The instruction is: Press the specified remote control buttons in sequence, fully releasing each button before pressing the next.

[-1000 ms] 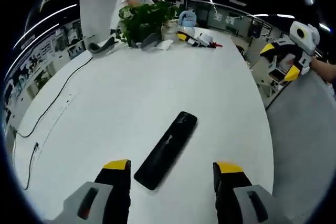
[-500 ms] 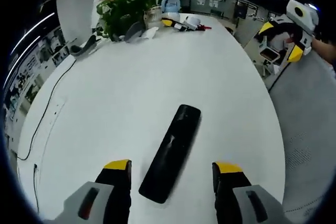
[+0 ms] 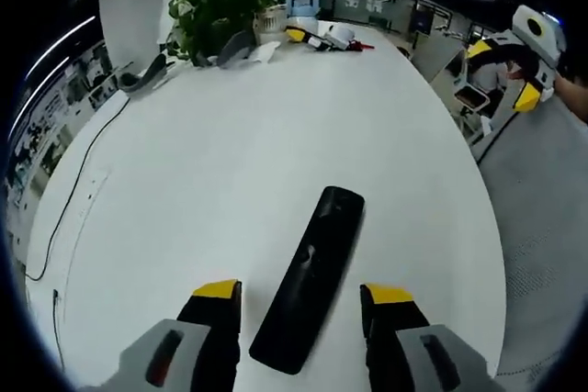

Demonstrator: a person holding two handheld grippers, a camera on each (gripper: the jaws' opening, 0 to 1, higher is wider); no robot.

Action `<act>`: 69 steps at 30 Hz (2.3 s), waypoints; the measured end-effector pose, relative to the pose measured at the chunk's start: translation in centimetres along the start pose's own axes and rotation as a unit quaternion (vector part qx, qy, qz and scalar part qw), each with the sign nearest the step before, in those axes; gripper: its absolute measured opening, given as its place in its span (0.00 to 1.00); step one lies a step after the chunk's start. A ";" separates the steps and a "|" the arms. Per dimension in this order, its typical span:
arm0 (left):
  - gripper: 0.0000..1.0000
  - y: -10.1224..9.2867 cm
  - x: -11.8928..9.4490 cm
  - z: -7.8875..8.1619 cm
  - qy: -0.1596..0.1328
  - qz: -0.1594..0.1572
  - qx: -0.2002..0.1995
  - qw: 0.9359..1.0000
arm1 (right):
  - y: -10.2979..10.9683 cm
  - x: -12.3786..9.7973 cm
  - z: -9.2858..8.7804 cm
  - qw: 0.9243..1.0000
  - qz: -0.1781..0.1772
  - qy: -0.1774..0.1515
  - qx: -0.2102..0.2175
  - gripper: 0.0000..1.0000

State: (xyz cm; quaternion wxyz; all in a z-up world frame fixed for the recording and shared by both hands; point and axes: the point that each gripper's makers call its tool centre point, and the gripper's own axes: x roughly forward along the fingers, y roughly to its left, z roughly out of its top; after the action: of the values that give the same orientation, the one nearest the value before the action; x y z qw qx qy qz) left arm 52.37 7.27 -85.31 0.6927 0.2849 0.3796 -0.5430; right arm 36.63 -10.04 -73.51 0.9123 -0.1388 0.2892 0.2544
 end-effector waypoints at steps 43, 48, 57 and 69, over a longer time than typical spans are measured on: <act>0.30 -0.5 1.0 0.4 -0.019 0.000 0.014 1.000 | 0.2 0.0 0.1 1.000 0.004 -0.001 -0.015 0.36; 0.30 -0.5 1.0 0.3 -0.019 0.001 0.010 1.000 | 0.4 0.0 0.1 1.000 0.007 0.000 -0.015 0.35; 0.27 -1.5 0.5 -0.4 -0.018 0.005 0.004 1.000 | 0.8 0.1 0.0 0.999 0.015 0.006 -0.028 0.36; 0.26 -2.8 -0.2 -1.6 -0.022 0.004 -0.003 1.000 | 1.0 0.2 0.0 0.999 0.019 0.008 -0.033 0.35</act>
State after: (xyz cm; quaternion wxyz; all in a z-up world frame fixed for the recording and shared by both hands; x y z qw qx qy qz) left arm 49.24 8.02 -85.96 0.7040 0.2721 0.3650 -0.5451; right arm 36.24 -9.14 -73.72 0.9000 -0.1655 0.2901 0.2801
